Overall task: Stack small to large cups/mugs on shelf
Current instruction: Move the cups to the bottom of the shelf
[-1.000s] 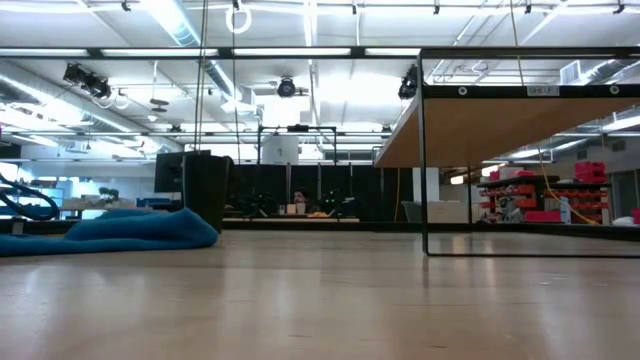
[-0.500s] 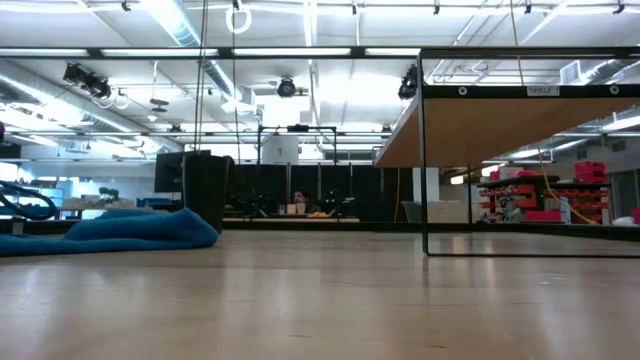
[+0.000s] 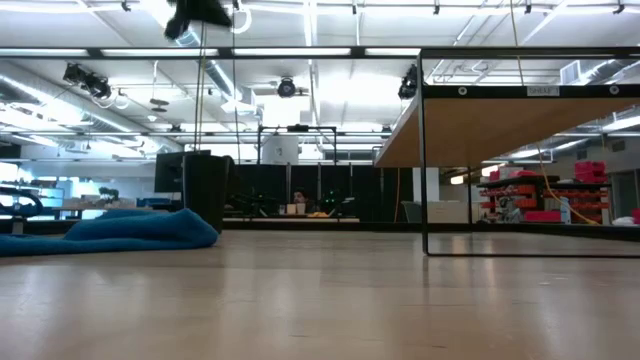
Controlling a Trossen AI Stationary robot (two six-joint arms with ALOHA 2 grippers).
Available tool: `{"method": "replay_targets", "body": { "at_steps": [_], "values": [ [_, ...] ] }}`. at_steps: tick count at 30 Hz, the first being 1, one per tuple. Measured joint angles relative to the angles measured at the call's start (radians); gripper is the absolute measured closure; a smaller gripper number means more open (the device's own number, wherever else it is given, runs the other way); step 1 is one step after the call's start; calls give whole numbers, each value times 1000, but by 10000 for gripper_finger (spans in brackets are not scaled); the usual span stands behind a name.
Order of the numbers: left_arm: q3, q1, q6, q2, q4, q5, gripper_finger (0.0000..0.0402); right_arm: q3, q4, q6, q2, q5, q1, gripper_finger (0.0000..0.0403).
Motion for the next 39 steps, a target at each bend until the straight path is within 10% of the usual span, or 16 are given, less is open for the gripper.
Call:
{"method": "replay_targets", "body": {
  "at_steps": [8, 39],
  "values": [
    [-1, 164, 96, 227, -373, 0, 307, -1, -141, 144, 7, 79, 0, 307],
    [-2, 159, 118, 553, -389, -114, 248, -1, -259, 237, 7, 132, 0, 307]
  ]
}}
